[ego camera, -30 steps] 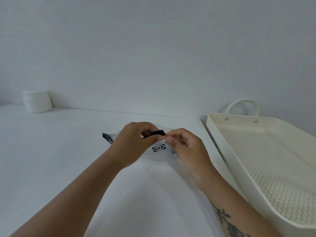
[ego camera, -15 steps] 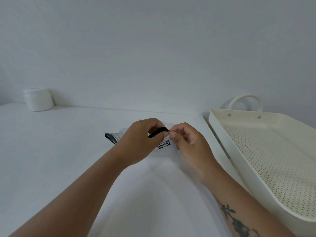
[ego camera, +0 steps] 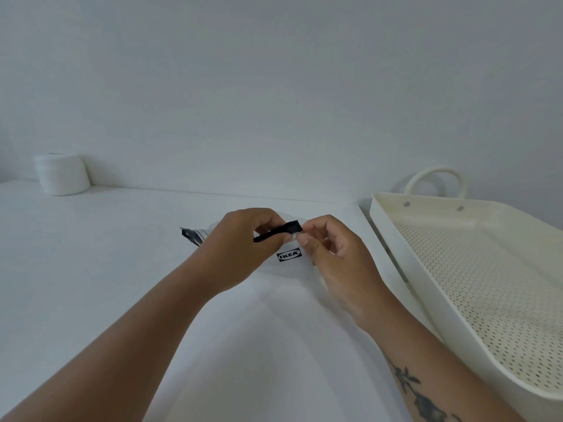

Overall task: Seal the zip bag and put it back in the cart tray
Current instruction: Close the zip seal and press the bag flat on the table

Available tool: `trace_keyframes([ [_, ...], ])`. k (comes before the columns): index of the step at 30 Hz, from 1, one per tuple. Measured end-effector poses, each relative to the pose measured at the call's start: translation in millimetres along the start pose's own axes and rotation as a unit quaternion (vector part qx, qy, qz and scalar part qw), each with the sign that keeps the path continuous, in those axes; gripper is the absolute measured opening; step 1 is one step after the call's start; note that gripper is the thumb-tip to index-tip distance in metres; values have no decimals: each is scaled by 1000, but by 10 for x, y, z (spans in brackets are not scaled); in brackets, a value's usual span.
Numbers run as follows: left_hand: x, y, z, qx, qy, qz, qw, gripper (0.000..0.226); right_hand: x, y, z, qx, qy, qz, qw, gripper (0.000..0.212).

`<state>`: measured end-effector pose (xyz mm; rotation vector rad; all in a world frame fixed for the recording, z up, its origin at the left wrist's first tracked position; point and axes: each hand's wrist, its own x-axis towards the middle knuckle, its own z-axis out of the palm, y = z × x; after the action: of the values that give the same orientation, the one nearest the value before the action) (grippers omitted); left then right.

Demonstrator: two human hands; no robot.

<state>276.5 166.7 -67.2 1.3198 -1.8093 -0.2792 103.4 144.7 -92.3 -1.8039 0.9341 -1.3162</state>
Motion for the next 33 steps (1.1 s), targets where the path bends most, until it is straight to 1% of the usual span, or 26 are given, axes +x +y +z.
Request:
trace_keyframes([
  [5,-15,26,24,8,-3,18,1000,10,2,-8,4,-30,15,-6,999,8],
  [9,-16,37,11,14,9,20,1000,13,4,-15,13,-17,28,9,999,8],
  [14,-9,69,21,4,0,30,1000,10,0,-13,-17,-26,17,8,1000,11],
  [17,-10,60,40,21,8,41,999,7,0,-15,-6,-32,14,-1,999,12],
  [20,-10,28,75,60,-5,51,997,7,-4,-23,-2,-31,15,-14,999,13],
  [25,-25,1,139,108,-22,79,991,12,3,9,-4,-34,15,-31,999,17],
  [30,-43,41,149,122,-9,92,988,12,16,21,-42,-32,41,-33,998,19],
  [33,-47,57,140,125,-7,95,988,10,25,24,-83,-9,64,-18,998,17],
])
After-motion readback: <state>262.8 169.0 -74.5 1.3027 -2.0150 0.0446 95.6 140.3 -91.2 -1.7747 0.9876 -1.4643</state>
